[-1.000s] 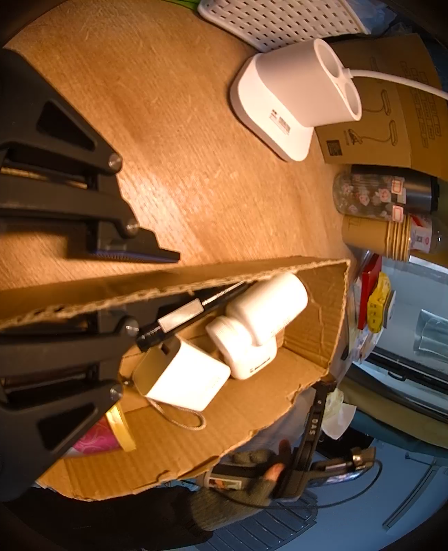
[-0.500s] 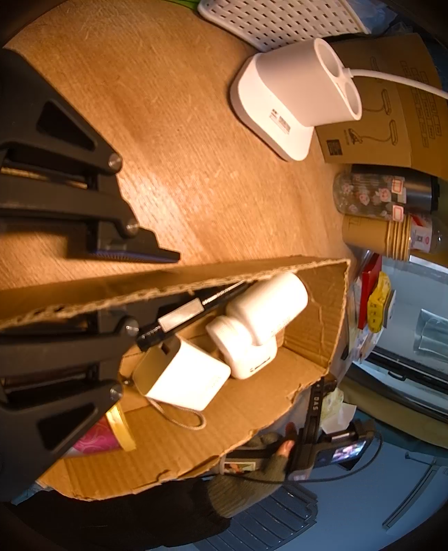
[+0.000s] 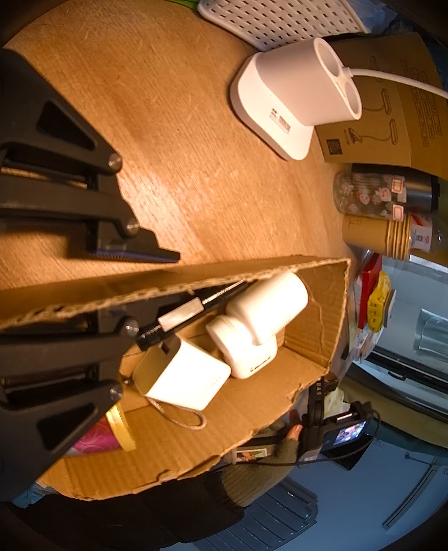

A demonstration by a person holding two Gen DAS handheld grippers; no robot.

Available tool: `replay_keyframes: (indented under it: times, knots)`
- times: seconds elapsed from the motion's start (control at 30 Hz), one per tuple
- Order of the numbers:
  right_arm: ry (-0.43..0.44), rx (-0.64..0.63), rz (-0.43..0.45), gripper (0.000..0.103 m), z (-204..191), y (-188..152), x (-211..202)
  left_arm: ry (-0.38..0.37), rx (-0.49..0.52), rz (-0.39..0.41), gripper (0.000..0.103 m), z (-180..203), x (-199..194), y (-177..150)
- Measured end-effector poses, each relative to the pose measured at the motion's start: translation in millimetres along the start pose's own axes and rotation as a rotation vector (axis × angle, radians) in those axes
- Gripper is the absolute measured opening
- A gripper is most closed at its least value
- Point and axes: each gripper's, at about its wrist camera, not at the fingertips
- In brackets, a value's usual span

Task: Organize rigid objects
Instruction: 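Grasp the brown leather-strap watch with the right tool, then carry the watch into the box and open the right tool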

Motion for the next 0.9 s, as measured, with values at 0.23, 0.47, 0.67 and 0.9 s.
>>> replay_keyframes:
  times: [0.23, 0.47, 0.67, 0.9]
  knots:
    - [0.054, 0.031, -0.006, 0.053, 4, 2, 8, -0.001, 0.0, 0.0, 0.017, 1, -1, -1]
    - [0.064, 0.031, 0.002, 0.045, 2, 1, 2, -0.001, 0.0, 0.0, 0.017, 2, -1, -1]
    - [0.071, 0.016, 0.025, 0.045, -5, -3, -13, -0.001, 0.0, 0.0, 0.017, 1, -1, -1]
    - [0.081, 0.016, 0.075, 0.045, -7, -7, -50, -0.001, 0.0, 0.0, 0.017, 1, -1, -1]
Point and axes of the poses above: each gripper's, at about its wrist camera, not at the fingertips, and x roughly the way its jaws point, z to its right, y to its top, and after that the axes turned 15 degrees about z, right-handed
